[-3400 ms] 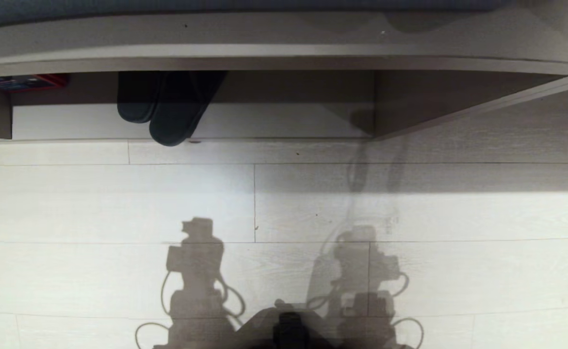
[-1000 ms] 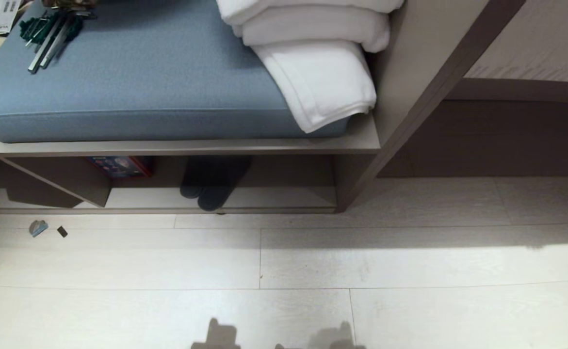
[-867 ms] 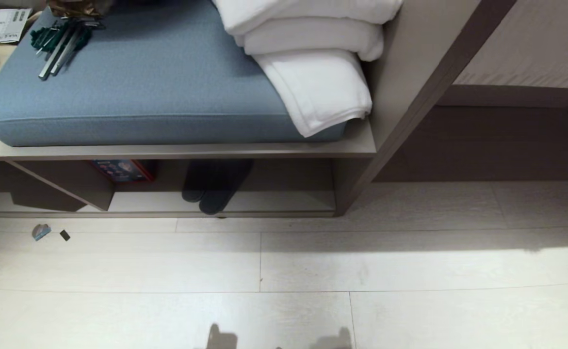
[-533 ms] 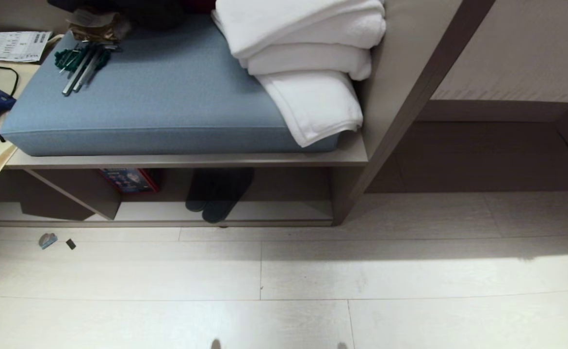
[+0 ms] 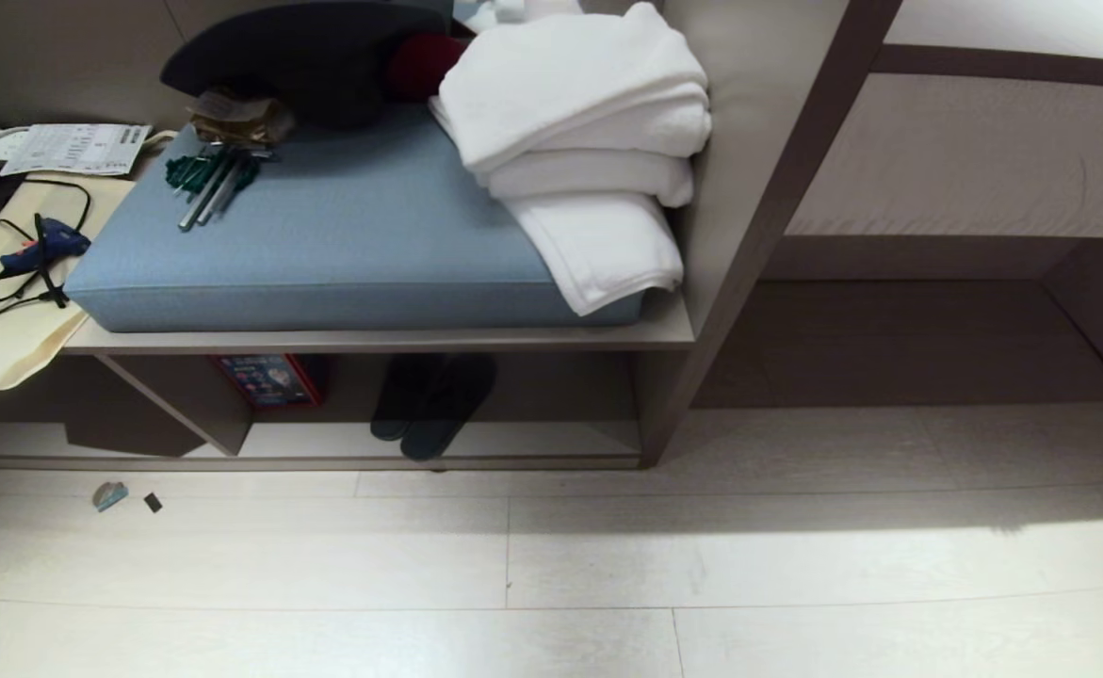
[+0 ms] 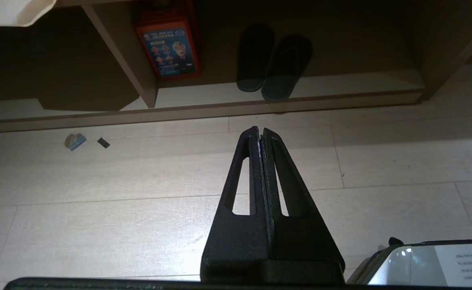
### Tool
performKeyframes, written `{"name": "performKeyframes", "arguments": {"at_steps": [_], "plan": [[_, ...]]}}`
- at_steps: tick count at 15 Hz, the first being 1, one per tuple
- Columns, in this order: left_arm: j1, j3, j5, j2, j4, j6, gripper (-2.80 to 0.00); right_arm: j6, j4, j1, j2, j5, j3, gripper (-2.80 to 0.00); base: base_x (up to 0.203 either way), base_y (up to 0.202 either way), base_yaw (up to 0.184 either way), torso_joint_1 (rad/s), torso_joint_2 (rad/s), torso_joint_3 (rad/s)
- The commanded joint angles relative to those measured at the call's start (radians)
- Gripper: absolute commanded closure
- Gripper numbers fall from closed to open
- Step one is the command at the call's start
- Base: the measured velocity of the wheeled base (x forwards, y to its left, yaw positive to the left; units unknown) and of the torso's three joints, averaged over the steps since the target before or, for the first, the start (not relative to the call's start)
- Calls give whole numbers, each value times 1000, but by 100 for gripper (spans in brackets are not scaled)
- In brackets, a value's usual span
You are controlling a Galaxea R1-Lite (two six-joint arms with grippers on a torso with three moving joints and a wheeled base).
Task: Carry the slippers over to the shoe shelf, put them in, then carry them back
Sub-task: Pick up the slippers in the shoe cabinet
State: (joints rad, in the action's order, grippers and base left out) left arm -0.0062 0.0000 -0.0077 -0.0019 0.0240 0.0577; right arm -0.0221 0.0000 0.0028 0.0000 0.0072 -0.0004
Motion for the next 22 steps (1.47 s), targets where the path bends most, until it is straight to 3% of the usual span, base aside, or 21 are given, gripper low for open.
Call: {"name": "performKeyframes", "arguments": {"at_steps": [1, 22], "plan": [[0, 8, 0, 2, 1, -1, 0, -1, 0, 0, 0, 0, 0, 0, 0, 0, 0, 2, 2, 207], [0, 8, 3, 1, 1, -7, 0, -2, 0, 0, 0, 0, 0, 0, 0, 0, 0, 3, 2, 202]]}}
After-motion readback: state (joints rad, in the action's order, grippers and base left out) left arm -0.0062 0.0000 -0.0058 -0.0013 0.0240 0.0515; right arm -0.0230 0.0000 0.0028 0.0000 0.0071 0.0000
